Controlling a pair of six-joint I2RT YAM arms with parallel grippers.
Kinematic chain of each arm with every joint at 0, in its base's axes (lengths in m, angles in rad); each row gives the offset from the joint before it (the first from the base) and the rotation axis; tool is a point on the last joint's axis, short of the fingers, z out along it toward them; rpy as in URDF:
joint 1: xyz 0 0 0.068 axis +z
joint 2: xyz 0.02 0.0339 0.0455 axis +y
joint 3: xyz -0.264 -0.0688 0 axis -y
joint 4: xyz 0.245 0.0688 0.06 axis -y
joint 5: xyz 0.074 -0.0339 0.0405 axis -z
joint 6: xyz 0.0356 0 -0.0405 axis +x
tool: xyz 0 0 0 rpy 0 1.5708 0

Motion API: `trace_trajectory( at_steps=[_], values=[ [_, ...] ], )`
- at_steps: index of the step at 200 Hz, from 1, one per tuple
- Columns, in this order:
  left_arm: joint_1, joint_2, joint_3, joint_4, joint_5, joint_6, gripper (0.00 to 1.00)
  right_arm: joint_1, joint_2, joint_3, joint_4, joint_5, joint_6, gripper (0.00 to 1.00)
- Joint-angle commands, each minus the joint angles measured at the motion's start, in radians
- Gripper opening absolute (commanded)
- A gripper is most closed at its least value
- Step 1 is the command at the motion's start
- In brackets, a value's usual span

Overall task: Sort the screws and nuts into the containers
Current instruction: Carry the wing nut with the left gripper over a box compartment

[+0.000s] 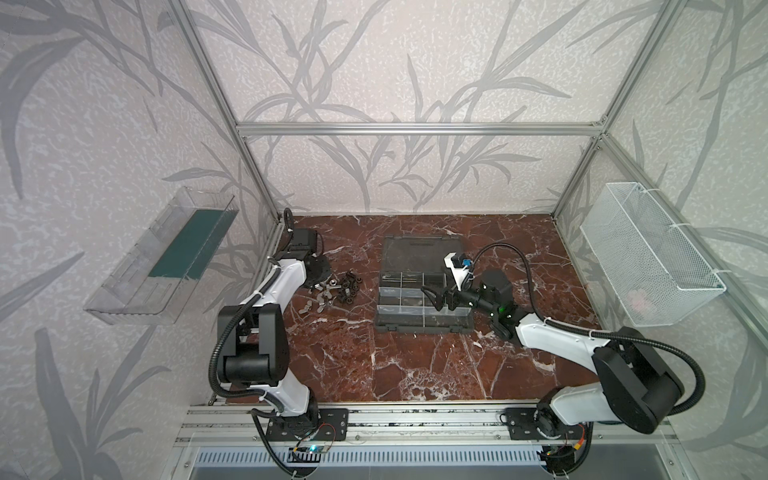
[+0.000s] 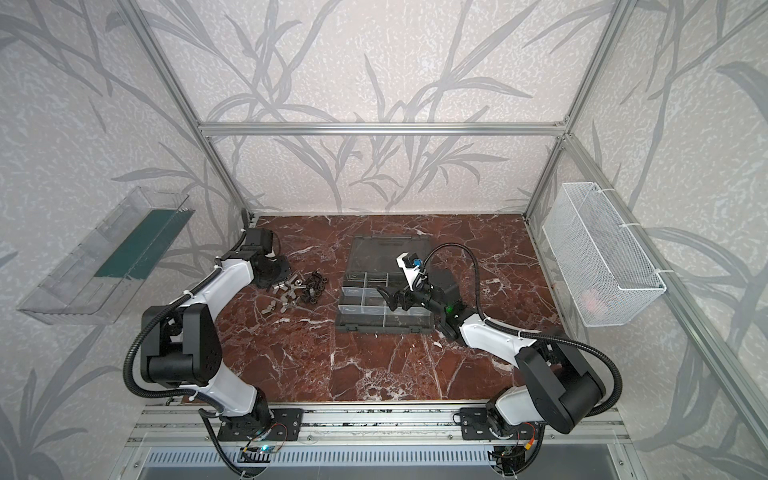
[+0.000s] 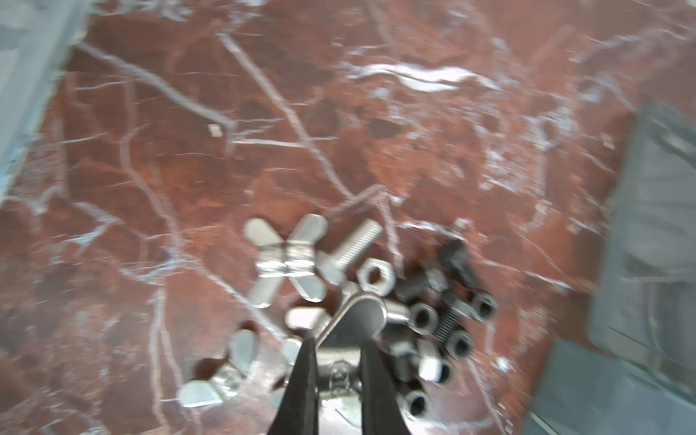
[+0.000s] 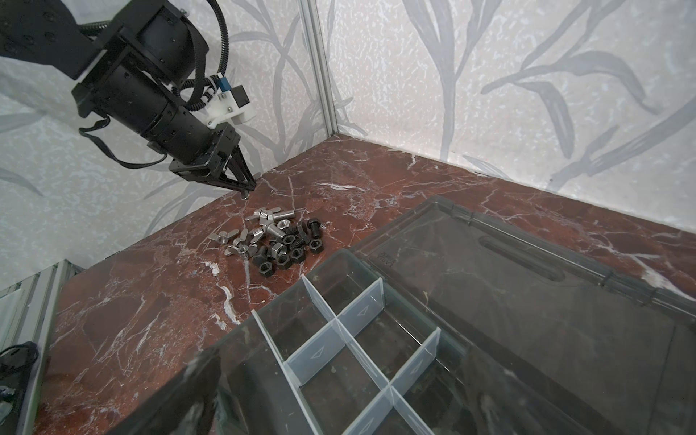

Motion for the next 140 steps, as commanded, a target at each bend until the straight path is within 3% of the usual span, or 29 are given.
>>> trace_trajectory(
  at_steps=[1, 30, 58, 86, 140],
  values=[
    [-0.075, -0.037, 0.060, -0.016, 0.053, -0.014, 0.08, 0.022, -0.058, 0.015, -0.045, 0.058, 0.015, 0.99],
    [-0.209, -0.023, 0.122, -0.032, 0.065, -0.013, 0.08, 0.078, -0.052, -0.007, -0.026, 0.126, -0.045, 0.99],
    [-0.304, 0.018, 0.124, -0.026, 0.098, -0.007, 0.08, 0.085, -0.068, -0.017, -0.016, 0.094, -0.016, 0.99],
    [-0.354, 0.026, 0.080, 0.010, 0.138, -0.026, 0.08, 0.089, -0.089, -0.045, -0.010, 0.118, -0.041, 0.99],
    [-0.444, 0.075, 0.090, -0.055, 0.113, -0.011, 0.08, 0.089, -0.065, -0.049, -0.006, 0.139, -0.056, 0.99]
  ],
)
